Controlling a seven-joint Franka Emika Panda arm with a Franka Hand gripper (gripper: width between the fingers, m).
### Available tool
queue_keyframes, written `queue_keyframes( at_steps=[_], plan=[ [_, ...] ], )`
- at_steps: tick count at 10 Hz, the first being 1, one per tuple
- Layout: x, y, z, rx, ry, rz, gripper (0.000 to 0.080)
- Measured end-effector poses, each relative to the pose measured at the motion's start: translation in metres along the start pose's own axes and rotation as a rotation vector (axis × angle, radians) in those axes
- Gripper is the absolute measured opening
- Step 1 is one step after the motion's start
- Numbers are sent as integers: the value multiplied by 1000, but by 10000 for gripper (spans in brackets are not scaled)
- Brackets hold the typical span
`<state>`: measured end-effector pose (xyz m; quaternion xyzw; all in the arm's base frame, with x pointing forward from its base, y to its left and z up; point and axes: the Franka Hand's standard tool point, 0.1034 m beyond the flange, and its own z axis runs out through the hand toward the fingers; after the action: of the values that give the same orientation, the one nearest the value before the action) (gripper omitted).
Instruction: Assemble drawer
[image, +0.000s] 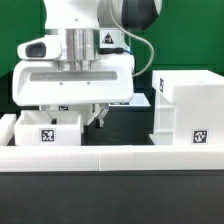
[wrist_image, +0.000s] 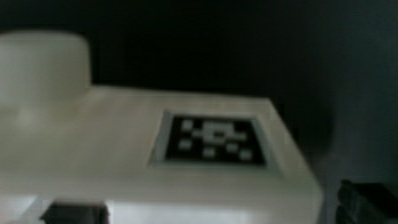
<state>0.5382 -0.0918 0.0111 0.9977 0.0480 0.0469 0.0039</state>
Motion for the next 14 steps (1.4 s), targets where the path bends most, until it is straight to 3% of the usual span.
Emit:
queue_keyframes(
  at_steps=[5, 7, 8, 10, 14],
  plan=[
    [-8, -4, 6, -2, -5, -4, 649],
    [-8, -4, 6, -1, -5, -4, 386],
    [-8, -4, 6, -1, -5, -4, 386],
    [-8, -4, 6, -1, -5, -4, 55],
    [-7, -5, 5, -1, -4, -7, 41]
  ],
)
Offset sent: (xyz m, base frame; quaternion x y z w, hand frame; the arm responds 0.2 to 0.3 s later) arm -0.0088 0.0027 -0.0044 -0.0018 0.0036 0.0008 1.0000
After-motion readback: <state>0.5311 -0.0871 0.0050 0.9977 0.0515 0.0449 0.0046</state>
